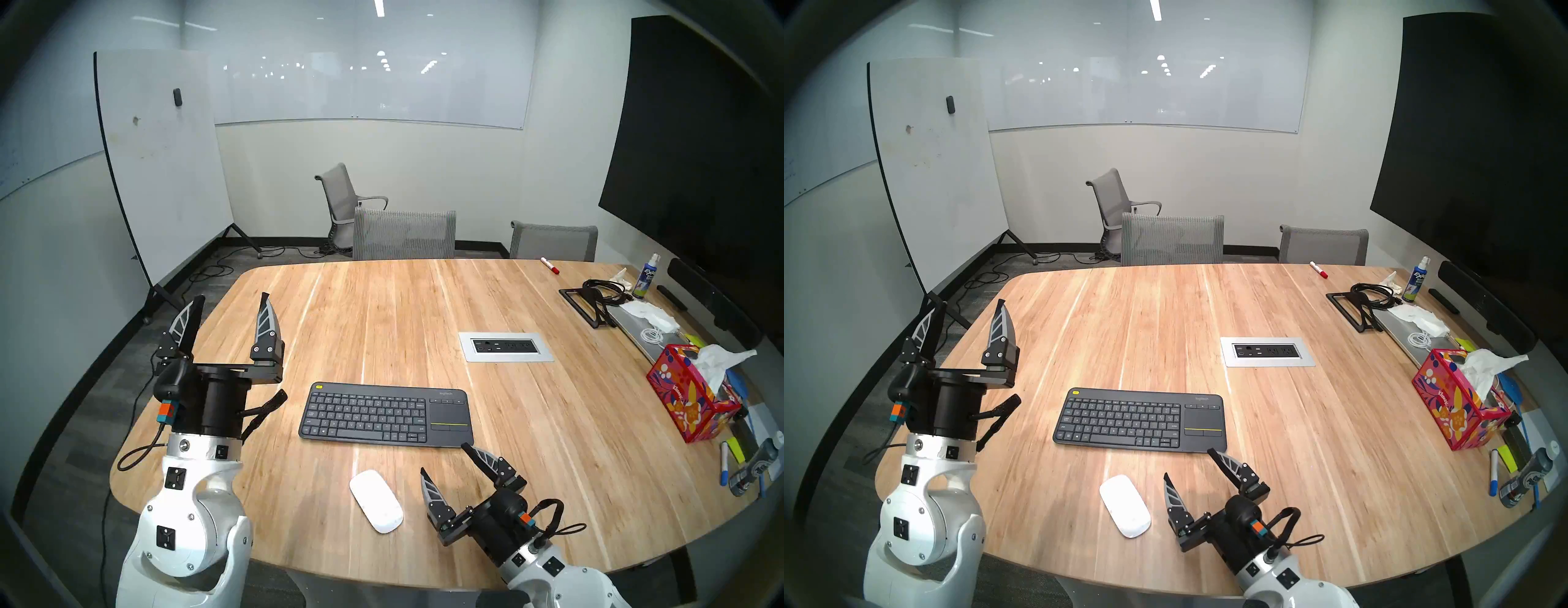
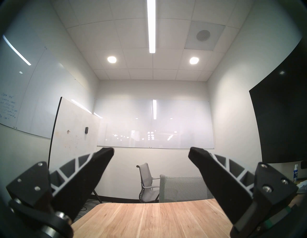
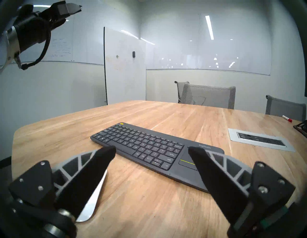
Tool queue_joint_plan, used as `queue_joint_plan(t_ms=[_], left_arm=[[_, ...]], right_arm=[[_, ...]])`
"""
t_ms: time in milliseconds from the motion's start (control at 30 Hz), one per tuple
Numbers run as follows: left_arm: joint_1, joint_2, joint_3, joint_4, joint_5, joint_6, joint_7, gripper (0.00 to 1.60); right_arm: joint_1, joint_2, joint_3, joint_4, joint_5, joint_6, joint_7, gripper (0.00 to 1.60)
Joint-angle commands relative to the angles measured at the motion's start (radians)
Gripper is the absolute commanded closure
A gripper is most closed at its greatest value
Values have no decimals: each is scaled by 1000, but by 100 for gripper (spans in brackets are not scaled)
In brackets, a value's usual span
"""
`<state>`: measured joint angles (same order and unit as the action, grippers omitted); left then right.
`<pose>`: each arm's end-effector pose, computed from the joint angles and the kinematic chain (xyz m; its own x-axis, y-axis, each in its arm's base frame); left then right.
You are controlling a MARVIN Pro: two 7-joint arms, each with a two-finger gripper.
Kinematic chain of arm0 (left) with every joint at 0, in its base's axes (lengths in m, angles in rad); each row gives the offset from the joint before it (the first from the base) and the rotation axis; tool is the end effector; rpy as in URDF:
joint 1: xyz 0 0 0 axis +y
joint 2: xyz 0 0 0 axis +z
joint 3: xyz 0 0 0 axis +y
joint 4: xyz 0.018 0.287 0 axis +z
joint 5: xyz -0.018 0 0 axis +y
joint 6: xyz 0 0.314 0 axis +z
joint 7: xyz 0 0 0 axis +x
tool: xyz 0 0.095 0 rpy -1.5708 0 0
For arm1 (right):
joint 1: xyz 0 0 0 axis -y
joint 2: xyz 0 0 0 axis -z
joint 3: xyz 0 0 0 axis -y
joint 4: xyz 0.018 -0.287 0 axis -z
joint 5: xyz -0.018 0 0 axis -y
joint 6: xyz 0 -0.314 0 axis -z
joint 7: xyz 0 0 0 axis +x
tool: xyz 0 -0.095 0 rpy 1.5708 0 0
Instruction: Put the mouse beside the keyboard
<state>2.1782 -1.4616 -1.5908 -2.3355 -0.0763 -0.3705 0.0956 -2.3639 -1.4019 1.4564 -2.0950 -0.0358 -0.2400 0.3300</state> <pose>0.2466 0.0172 -0.1660 -0.5024 0.0069 0.8646 0.0248 -0.9994 0.0223 0.1835 0.0577 -0.3221 0.0271 0.0775 0.9966 0.5140 -0.8562 0.0526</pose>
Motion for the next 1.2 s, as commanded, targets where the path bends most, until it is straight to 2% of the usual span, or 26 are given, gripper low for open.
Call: queue_joint_plan(t_ms=[0, 133, 233, 600, 1167], left_arm=[[-1, 1, 0, -18, 0, -1, -1, 0], [-1, 1, 0, -18, 0, -1, -1, 0], [-1, 1, 0, -18, 0, -1, -1, 0], [-1, 1, 0, -18, 0, -1, -1, 0], [-1, 1, 0, -18, 0, -1, -1, 0]], right_arm=[[-7, -8, -25, -19, -25, 7, -5, 0], [-4, -7, -55, -9, -44, 13, -11, 0], [12, 31, -85, -3, -36, 21, -33, 0], [39, 101, -149, -13, -27, 62, -92, 0], [79, 170, -206, -37, 3, 171, -114, 0]])
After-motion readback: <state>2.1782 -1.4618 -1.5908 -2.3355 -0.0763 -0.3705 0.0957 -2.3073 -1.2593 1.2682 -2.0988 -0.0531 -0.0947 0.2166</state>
